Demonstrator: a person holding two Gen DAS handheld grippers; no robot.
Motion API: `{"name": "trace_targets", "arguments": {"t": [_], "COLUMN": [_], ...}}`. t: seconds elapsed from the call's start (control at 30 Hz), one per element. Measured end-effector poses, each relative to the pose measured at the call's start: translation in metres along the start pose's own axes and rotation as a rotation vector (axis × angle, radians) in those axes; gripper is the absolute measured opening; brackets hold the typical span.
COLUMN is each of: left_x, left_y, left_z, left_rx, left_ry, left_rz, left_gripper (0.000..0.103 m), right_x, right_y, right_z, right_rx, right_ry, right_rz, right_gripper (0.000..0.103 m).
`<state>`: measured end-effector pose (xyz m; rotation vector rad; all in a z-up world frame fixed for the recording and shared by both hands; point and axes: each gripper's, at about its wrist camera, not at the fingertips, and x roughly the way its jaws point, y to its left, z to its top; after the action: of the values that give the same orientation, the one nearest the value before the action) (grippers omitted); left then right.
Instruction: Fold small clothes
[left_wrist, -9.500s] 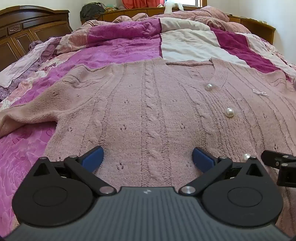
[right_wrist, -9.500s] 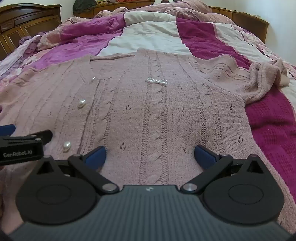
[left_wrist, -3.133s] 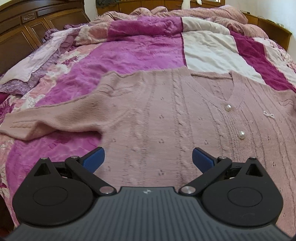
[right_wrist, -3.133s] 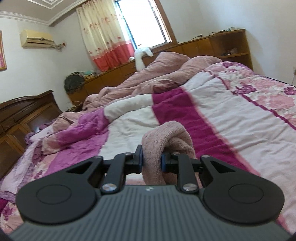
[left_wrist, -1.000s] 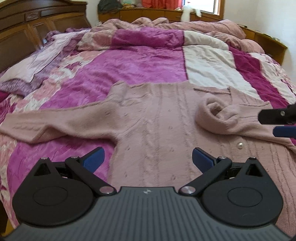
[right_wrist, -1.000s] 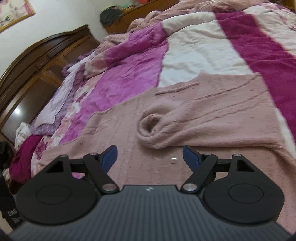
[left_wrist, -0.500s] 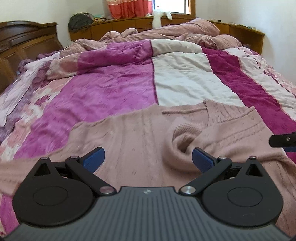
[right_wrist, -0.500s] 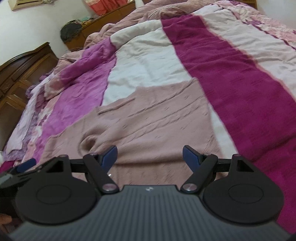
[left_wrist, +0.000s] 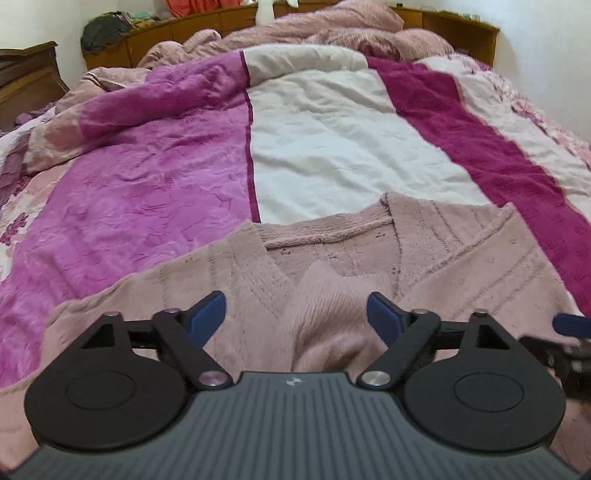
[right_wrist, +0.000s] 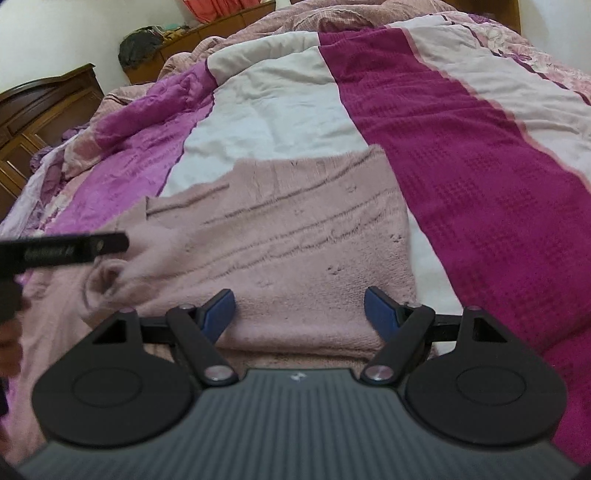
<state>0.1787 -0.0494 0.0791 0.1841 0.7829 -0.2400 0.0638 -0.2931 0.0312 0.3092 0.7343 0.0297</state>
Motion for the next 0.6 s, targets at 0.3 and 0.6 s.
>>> {"name": "trace_targets", "arguments": {"t": [0.3, 0.6], "left_x": [0.042, 0.031], "left_y": [0.002, -0.003], "left_z": [-0.002, -0.005], "left_rx": [-0.074, -0.109], "left_ry": [0.098, 0.041], "left_rz": [-0.137, -0.21], "left_gripper": [0.076, 0.013], "right_x": [0.004, 0.005], "right_y": [0.001, 0.003], "right_z": [-0.01, -0.012], "right_rx": [-0.038, -0.04], "right_ry": [-0.035, -0.049], "right_rz": [0.003, -0.005], "right_gripper": [0.081, 0.082]}}
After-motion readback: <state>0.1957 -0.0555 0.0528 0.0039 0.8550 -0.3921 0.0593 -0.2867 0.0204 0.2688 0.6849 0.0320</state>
